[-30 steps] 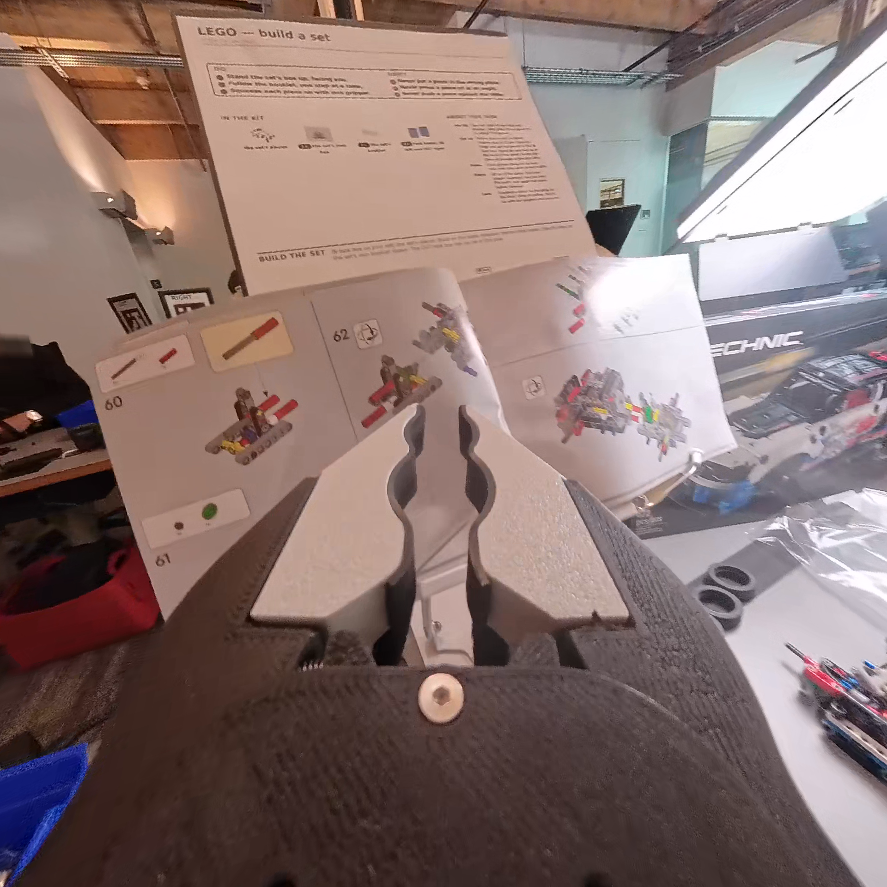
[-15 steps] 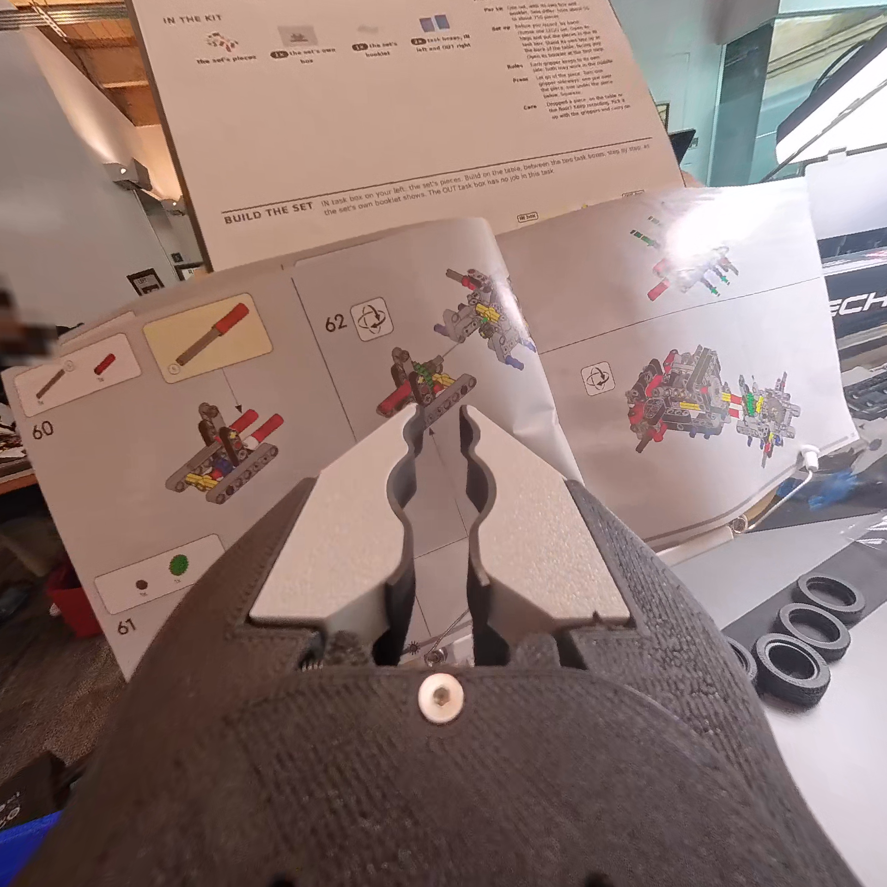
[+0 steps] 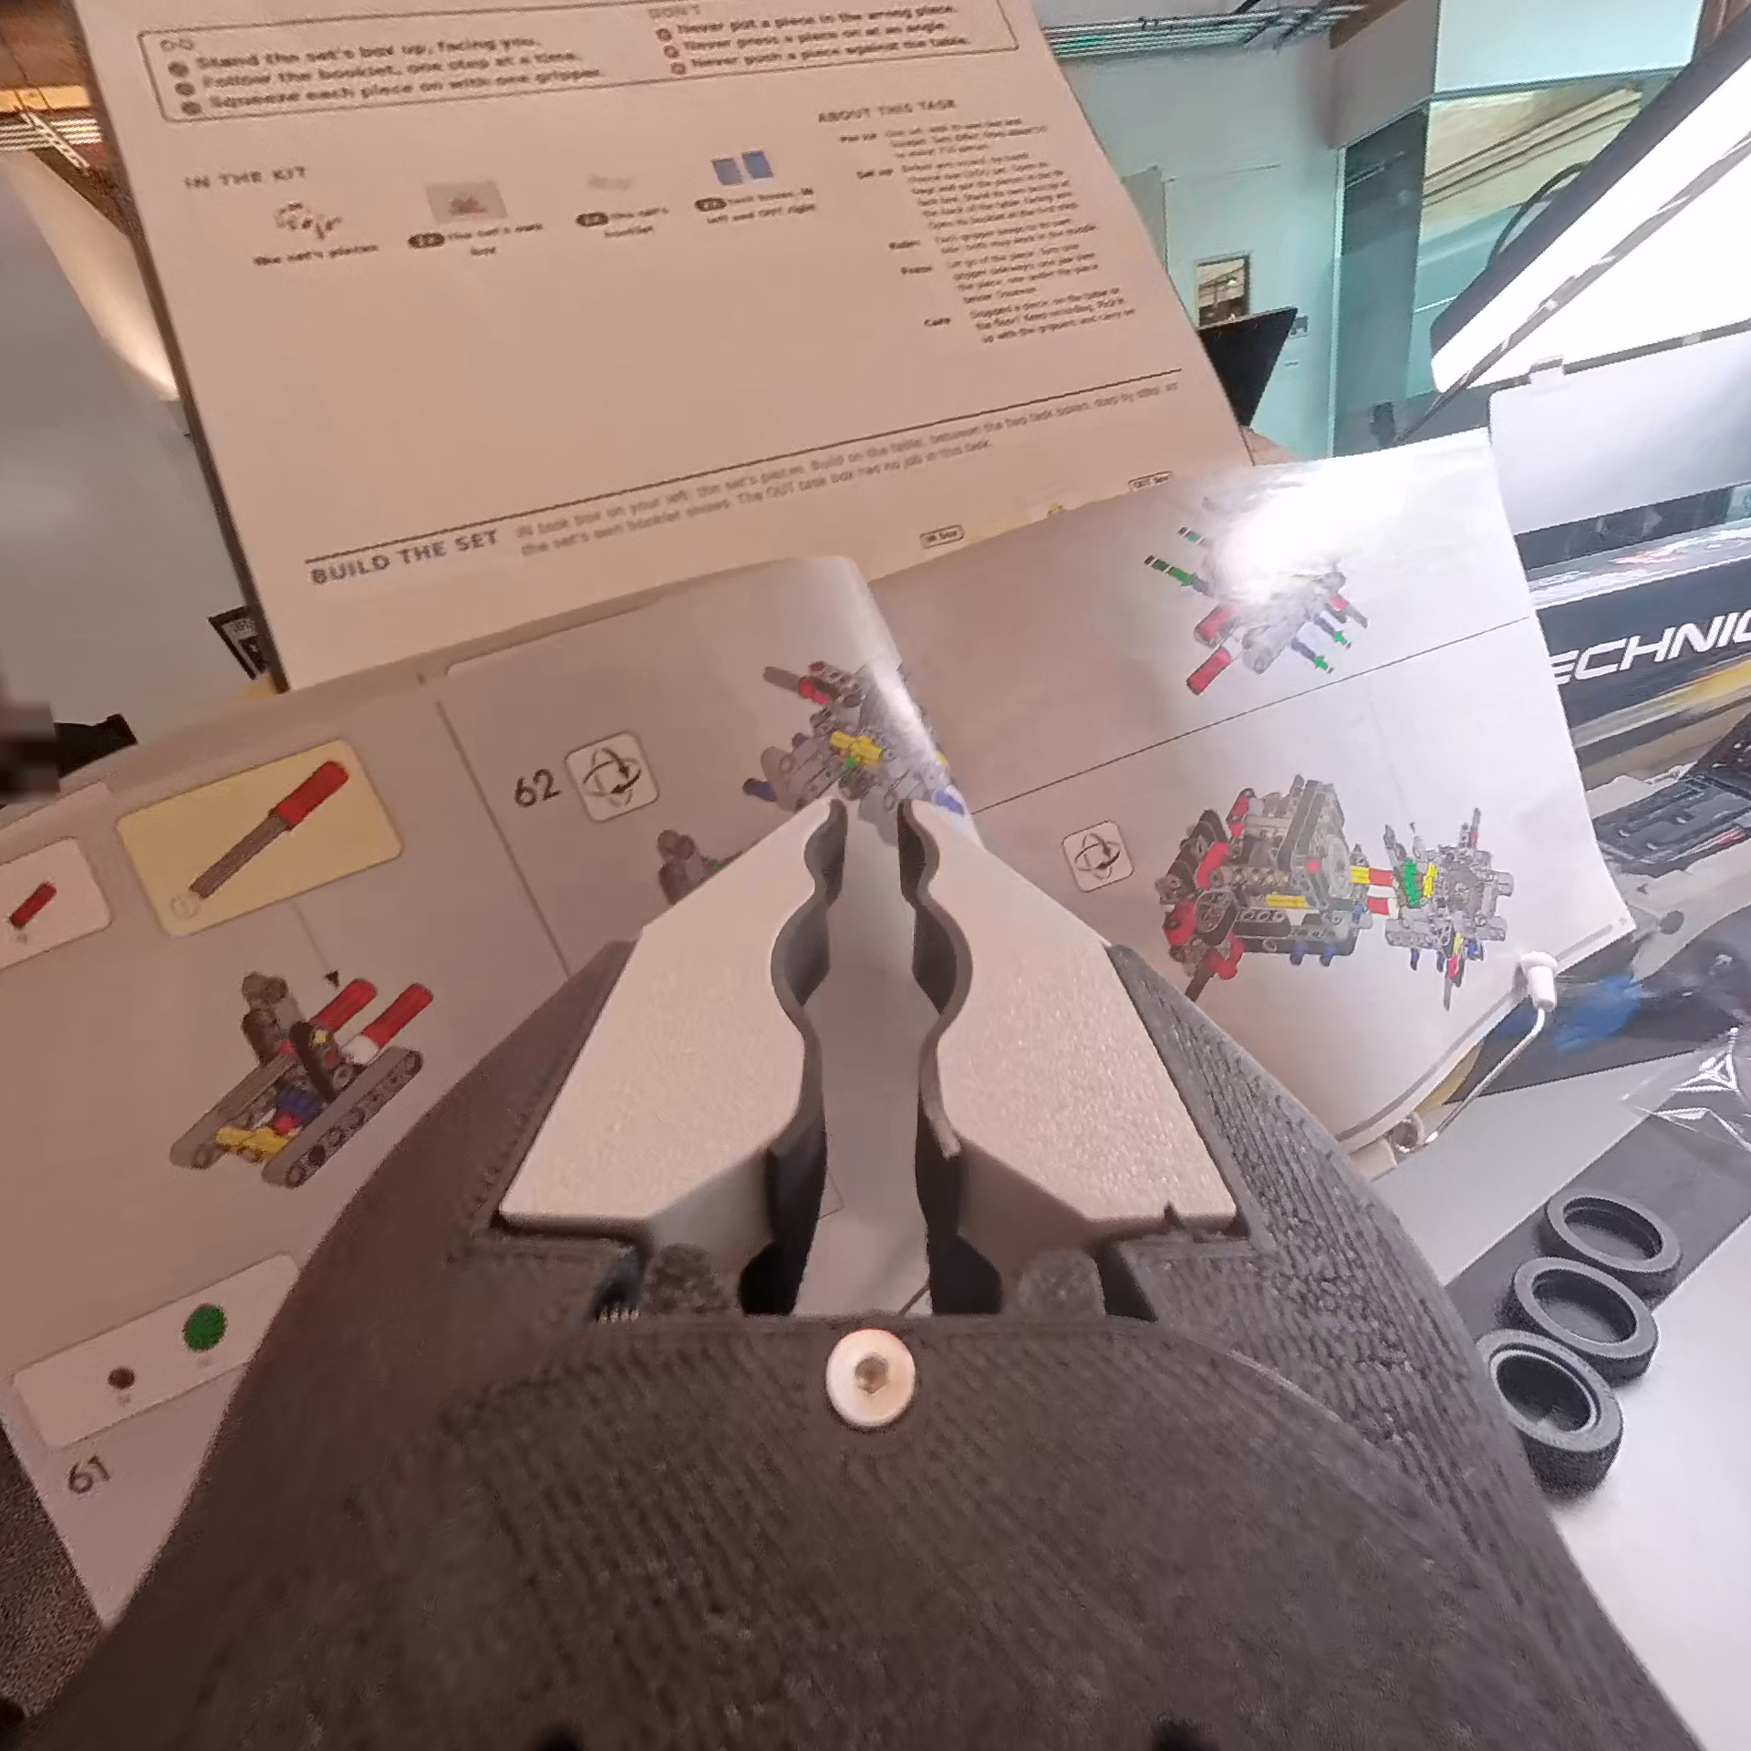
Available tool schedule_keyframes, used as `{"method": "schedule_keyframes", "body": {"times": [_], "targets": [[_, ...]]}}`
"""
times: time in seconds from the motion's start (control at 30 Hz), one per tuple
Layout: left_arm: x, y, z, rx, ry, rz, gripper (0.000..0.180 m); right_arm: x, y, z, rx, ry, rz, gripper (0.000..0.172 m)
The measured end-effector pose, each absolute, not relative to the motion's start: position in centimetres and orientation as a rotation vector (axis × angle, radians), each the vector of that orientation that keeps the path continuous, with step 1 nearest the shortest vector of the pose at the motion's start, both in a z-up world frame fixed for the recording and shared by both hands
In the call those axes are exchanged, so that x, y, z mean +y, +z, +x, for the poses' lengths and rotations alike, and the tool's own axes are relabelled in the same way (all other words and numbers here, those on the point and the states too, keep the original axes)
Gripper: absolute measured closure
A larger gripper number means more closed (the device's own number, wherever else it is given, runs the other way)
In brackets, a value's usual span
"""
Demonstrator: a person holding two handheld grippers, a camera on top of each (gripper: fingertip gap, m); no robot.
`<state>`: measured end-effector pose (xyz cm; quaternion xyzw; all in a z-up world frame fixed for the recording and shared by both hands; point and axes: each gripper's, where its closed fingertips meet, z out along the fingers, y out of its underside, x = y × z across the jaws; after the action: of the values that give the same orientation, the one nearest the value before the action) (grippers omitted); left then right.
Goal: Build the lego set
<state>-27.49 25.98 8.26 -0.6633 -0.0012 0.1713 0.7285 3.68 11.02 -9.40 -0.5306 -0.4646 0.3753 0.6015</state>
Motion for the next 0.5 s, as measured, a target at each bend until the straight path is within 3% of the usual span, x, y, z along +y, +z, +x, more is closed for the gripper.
{"method": "schedule_keyframes", "body": {"times": [0.5], "targets": [[26.9, 7.9, -25.9, 0.027, 0.385, -1.482, 0.171, 13.2, -11.6, 4.4, -1.103, 0.779, -1.326, 0.123]]}}
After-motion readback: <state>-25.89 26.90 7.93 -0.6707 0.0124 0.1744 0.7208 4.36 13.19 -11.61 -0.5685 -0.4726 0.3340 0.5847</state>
